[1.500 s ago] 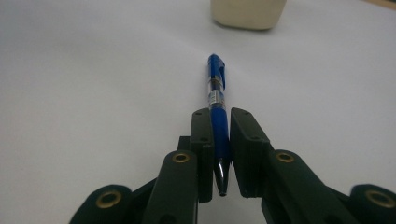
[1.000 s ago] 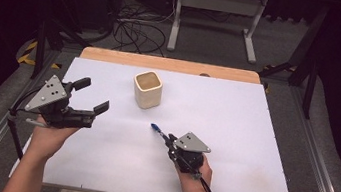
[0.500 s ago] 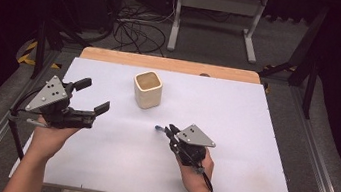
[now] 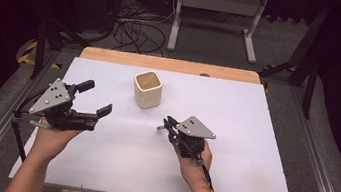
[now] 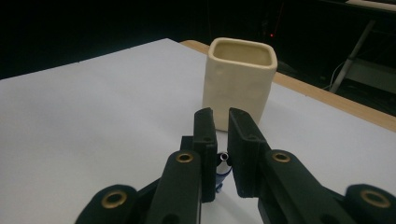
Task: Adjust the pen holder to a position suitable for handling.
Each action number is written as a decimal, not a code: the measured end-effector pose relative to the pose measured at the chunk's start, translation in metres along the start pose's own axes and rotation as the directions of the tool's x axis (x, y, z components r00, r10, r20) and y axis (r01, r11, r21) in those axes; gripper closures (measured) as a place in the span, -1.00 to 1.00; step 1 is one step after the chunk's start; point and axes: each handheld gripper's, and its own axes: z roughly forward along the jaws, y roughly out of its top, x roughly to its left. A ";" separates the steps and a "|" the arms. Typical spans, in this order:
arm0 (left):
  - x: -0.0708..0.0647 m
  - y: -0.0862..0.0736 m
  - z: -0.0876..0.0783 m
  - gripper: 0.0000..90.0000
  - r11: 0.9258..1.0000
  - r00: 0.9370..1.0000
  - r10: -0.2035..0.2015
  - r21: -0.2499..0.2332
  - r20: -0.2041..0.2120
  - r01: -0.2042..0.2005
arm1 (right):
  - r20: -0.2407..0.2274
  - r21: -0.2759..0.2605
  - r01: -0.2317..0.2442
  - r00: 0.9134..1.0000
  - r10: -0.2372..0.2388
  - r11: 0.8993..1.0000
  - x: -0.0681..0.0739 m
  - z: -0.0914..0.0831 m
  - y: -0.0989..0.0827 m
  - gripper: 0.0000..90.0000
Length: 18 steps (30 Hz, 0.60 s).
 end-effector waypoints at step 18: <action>-0.007 -0.011 0.015 -0.75 0.999 1.000 0.005 0.036 0.024 -0.006 | -0.036 -0.026 0.000 0.999 -0.001 1.000 -0.002 0.016 0.011 0.83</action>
